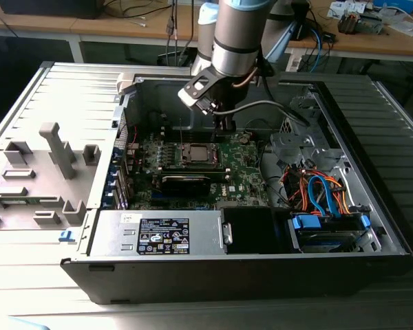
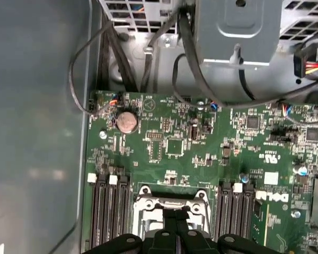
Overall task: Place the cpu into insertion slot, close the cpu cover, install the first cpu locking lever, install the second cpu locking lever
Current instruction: 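Close the cpu cover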
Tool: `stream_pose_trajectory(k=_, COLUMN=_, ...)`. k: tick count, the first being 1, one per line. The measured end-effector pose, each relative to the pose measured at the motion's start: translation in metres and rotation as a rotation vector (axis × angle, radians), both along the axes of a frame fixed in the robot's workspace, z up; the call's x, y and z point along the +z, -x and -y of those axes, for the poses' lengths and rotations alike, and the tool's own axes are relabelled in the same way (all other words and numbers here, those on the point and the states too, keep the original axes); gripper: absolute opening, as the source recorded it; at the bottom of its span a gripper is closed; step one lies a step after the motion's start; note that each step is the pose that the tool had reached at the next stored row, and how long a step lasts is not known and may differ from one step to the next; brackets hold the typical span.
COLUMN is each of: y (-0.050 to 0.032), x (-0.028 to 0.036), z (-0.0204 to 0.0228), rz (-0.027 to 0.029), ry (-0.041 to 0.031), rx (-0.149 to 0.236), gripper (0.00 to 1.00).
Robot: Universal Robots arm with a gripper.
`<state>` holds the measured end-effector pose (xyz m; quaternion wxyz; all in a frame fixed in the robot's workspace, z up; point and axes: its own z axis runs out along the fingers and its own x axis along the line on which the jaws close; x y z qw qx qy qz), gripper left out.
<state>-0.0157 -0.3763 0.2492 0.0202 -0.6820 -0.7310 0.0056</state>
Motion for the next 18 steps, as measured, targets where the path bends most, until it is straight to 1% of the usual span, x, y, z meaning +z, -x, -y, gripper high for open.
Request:
stream_pose_trajectory(k=2, y=0.0044, x=-0.0019, z=0.0, rz=0.0, ry=0.0, rx=0.0, gripper=0.11)
stream_pose_trajectory(k=3, y=0.0093, x=-0.0036, z=0.0, rz=0.0, ry=0.0, rx=0.0, gripper=0.11)
stream_pose_trajectory(k=7, y=0.0185, x=-0.0072, z=0.0, rz=-0.0001, ry=0.0001, rx=0.0, gripper=0.11)
stream_pose_trajectory(k=8, y=0.0217, x=-0.0089, z=0.0, rz=-0.0001, ry=0.0001, rx=0.0, gripper=0.11)
stream_pose_trajectory(k=9, y=0.0262, x=-0.0125, z=0.0, rz=-0.0001, ry=0.0, rx=0.001, gripper=0.11)
stream_pose_trajectory(k=11, y=0.0301, x=-0.0149, z=0.0, rz=-0.0001, ry=0.0001, rx=0.002, gripper=0.11)
stream_pose_trajectory(k=12, y=0.0335, x=-0.0168, z=0.0, rz=-0.0001, ry=0.0, rx=0.002, gripper=0.11)
stream_pose_trajectory(k=18, y=0.0422, x=-0.0224, z=0.0, rz=-0.0001, ry=0.0, rx=0.003, gripper=0.11)
